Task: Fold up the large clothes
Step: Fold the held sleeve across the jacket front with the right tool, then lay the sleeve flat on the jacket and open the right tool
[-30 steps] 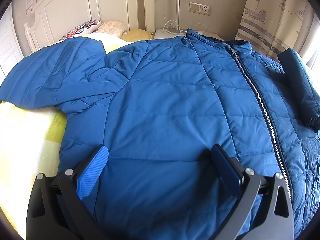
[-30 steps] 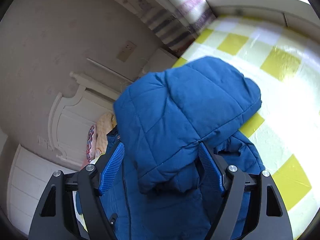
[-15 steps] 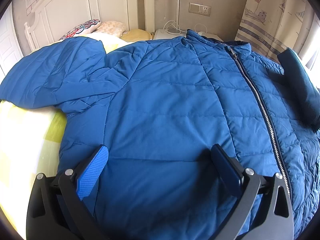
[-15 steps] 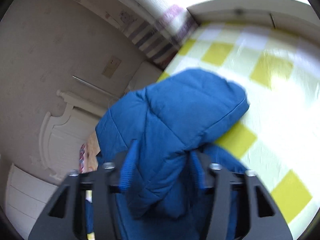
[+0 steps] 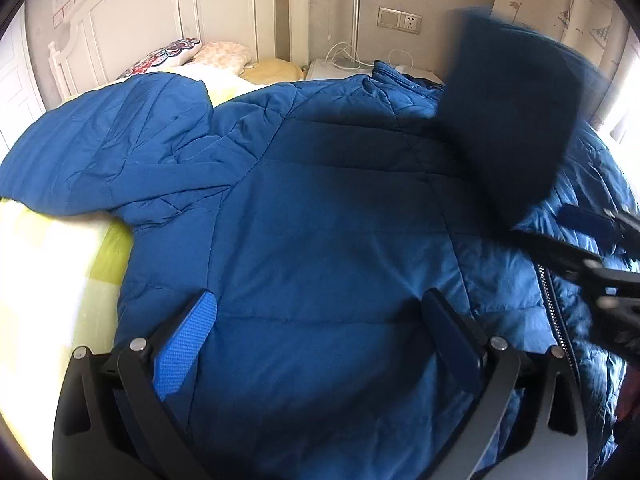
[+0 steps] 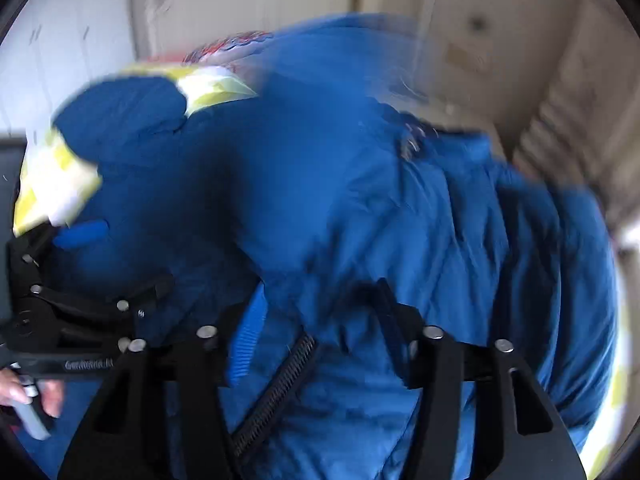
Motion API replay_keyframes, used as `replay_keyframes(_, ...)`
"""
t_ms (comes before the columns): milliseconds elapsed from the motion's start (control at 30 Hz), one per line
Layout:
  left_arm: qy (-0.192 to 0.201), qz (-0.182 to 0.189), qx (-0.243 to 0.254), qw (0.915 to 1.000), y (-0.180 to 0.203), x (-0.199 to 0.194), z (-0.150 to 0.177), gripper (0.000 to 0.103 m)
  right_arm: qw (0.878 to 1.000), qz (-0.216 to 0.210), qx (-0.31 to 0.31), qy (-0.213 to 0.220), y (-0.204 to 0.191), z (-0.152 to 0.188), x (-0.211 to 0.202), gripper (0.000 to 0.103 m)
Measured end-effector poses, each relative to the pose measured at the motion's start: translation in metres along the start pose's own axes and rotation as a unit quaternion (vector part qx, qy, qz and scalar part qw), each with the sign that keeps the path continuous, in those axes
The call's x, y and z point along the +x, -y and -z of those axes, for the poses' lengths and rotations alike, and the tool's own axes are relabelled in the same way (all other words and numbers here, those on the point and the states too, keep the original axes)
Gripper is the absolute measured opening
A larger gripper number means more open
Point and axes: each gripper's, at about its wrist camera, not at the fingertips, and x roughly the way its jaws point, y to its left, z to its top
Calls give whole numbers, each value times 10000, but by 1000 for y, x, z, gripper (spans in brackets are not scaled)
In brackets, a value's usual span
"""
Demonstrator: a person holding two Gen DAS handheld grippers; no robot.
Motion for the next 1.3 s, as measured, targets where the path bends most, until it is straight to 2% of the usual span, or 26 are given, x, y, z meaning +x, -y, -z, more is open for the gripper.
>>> replay_keyframes(33,-2,-6,5,10000,0,0,0,101,9995,-123,259,95,11,6,-11,66)
replay_keyframes(100,-10,-28,21,10000,1,1,0,101,9936,-488,850,570,43,13,-44,74)
replay_keyframes(133,-16,-43,31,10000,2,1,0,101,9882,-616,1105,859,58,17,-61,75)
replay_keyframes(167,-18,-51,37,10000,2,1,0,101,9801,-586,1446,1231,79,23,-80,75)
replay_keyframes(200,-20,-59,41,10000,3,1,0,101,9727,-334,1742,1495,96,26,-93,75)
replay_keyframes(233,-20,-60,42,10000,3,1,1,101,9633,162,2087,1681,118,35,-103,75)
replay_keyframes(267,-16,-48,32,10000,2,0,1,101,9560,537,2351,1669,138,38,-100,75)
replay_keyframes(300,-9,-29,19,10000,3,0,0,101,9509,734,2573,1554,152,43,-96,75)
replay_keyframes(333,-1,-2,0,10000,2,0,0,101,9433,855,2951,1255,171,54,-81,75)
replay_keyframes(433,51,170,-122,9998,-3,-3,1,101,9345,794,3380,790,189,78,-43,75)
replay_keyframes(633,81,854,-737,9936,-28,-9,-17,101,9347,833,3342,873,179,81,-50,75)
replay_keyframes(733,180,690,-940,9930,-32,-10,-44,100,9300,653,3481,979,189,87,-56,74)
replay_keyframes(767,162,678,-978,9928,-31,-6,-53,98,9258,535,3584,1079,192,90,-58,74)
replay_keyframes(833,-136,542,-842,9949,-22,15,-69,74,9156,294,3797,1292,203,100,-61,73)
replay_keyframes(867,-393,605,-764,9945,-16,29,-73,52,9088,142,3919,1421,208,104,-63,72)
replay_keyframes(900,-488,798,-755,9928,-11,39,-73,43,9026,17,4023,1530,211,108,-66,72)
replay_keyframes(933,-355,716,-680,9945,-6,37,-73,40,8916,-144,4190,1709,216,115,-69,72)
replay_keyframes(1000,-101,364,-355,9987,6,25,-68,14,8775,-195,4396,1910,222,122,-72,73)
replay_keyframes(1033,139,313,-336,9988,8,11,-65,12,8705,-130,4522,1939,225,125,-74,74)
replay_keyframes(1067,262,417,-399,9980,5,2,-64,10,8678,-176,4570,1944,227,126,-73,74)
replay_keyframes(1133,648,746,-695,9927,-8,-31,-59,9,8666,-203,4594,1940,228,126,-73,74)
replay_keyframes(1200,955,796,-960,9876,-25,-61,-52,9,8698,-160,4543,1918,227,123,-73,76)
replay_keyframes(1300,877,708,-1039,9882,-42,-68,-47,9,8714,-179,4516,1910,229,121,-72,77)
